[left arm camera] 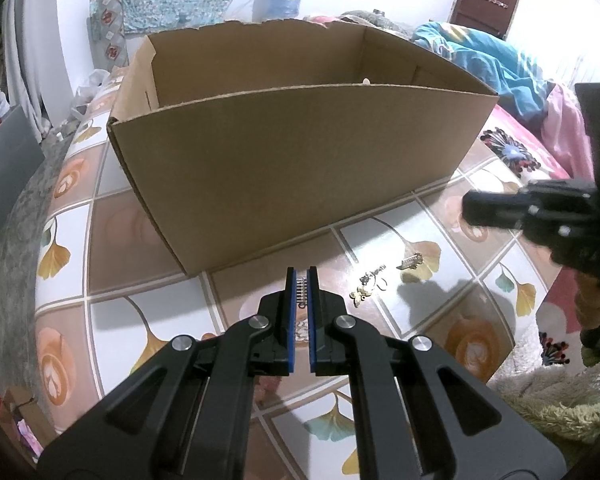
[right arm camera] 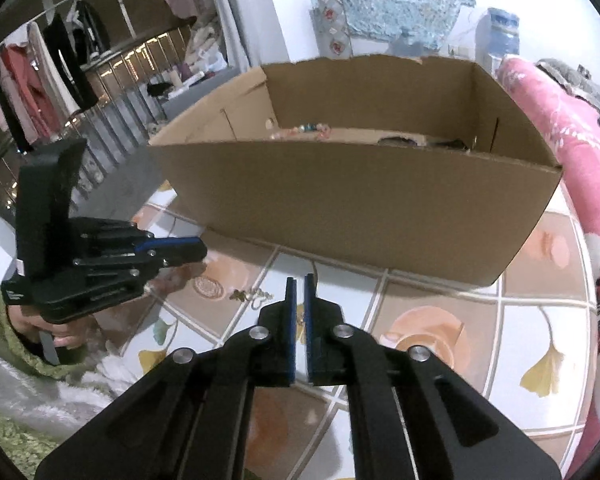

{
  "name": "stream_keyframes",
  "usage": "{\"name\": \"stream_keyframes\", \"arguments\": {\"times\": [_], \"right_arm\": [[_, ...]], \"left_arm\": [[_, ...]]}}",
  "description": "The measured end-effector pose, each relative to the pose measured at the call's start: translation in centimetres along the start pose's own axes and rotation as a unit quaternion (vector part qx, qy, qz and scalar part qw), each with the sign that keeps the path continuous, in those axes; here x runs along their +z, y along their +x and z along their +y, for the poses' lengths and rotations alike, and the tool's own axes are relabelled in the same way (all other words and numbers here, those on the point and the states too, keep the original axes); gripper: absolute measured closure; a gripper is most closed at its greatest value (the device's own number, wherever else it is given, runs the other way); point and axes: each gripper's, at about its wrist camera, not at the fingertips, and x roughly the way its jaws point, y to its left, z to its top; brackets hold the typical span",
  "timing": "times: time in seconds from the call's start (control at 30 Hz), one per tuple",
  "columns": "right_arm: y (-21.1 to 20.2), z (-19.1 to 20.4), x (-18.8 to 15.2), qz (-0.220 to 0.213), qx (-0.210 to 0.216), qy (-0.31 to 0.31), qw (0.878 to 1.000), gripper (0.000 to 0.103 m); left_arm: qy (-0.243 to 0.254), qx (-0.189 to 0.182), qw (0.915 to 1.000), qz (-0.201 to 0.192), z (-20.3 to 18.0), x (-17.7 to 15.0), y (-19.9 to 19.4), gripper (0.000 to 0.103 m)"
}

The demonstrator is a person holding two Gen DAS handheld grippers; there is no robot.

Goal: Organize jewelry

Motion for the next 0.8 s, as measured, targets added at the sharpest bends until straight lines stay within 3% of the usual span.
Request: {"name": "stream_keyframes", "arguments": {"times": [0.03, 0.07, 0.1, 0.3, 0.33, 0.47, 0.8], "right_arm": [[0.2, 0.1, -0.1, 0.006, 0.0, -0.003, 1.0, 0.085], [0.7, 0.4, -0.2, 0.01, -0.005, -0.01, 1.0, 0.072], [1.1, 0.7, -0.3, 0.014, -0.01, -0.018, 1.0, 0.068], [4.3, 1.6, -0.9, 0.05, -0.034, -0.063, 0.996, 0.068], [4.7, 1.7, -1.0, 0.056, -0.037, -0.07, 0.995, 0.069], [5.1, 1.8, -0.9, 0.061, -0.03, -0.087, 0.994, 0.097], [3.1, -0.1, -0.5, 0.034, 0.015, -0.03, 0.999, 0.1]], "left_arm": [[0.001, -0.001, 1.0, 0.0, 0.0, 0.0, 0.0, 0.099], [0.001, 0.0, 1.0, 0.001, -0.1, 0.0, 0.0, 0.099], [0.001, -0.001, 1.0, 0.001, -0.1, 0.0, 0.0, 0.099], [0.001, -0.002, 1.0, 0.006, 0.0, -0.1, 0.3, 0.099], [0.0, -0.003, 1.0, 0.006, 0.0, -0.1, 0.3, 0.099], [0.0, -0.003, 1.0, 0.007, 0.1, -0.1, 0.4, 0.099], [0.004, 0.0, 1.0, 0.0, -0.1, 0.1, 0.1, 0.099]]}}
